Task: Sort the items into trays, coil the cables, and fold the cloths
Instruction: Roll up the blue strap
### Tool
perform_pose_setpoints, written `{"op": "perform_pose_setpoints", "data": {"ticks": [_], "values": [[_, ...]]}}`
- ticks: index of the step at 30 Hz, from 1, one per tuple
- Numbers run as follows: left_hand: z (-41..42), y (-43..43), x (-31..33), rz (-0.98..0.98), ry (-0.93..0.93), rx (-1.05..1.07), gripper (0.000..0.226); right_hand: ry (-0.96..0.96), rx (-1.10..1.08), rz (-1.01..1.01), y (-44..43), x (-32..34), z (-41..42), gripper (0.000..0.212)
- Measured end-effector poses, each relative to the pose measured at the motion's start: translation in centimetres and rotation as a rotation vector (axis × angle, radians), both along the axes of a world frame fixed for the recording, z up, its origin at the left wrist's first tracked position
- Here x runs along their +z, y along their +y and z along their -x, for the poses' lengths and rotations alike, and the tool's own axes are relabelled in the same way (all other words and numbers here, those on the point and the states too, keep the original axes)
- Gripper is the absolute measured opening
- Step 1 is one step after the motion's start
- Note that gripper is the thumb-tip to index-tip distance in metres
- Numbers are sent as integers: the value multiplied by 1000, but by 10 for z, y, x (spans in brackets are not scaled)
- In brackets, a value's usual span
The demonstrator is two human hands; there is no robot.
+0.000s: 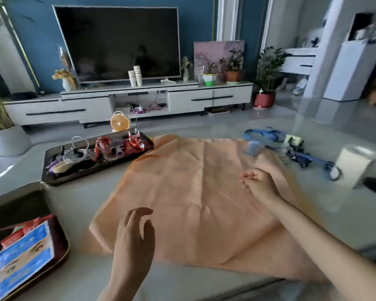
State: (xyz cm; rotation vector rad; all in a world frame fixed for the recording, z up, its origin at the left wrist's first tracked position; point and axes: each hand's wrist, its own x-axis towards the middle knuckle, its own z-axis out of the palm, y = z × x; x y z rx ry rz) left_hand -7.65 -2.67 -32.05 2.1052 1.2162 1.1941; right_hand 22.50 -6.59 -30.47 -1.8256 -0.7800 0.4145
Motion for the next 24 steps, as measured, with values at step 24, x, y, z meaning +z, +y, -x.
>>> {"op": "perform_pose_setpoints", "data": {"ticks": [24], "values": [[-189, 12, -29, -78, 316, -114, 24, -753, -96, 468, 83, -33, -134, 49]]}}
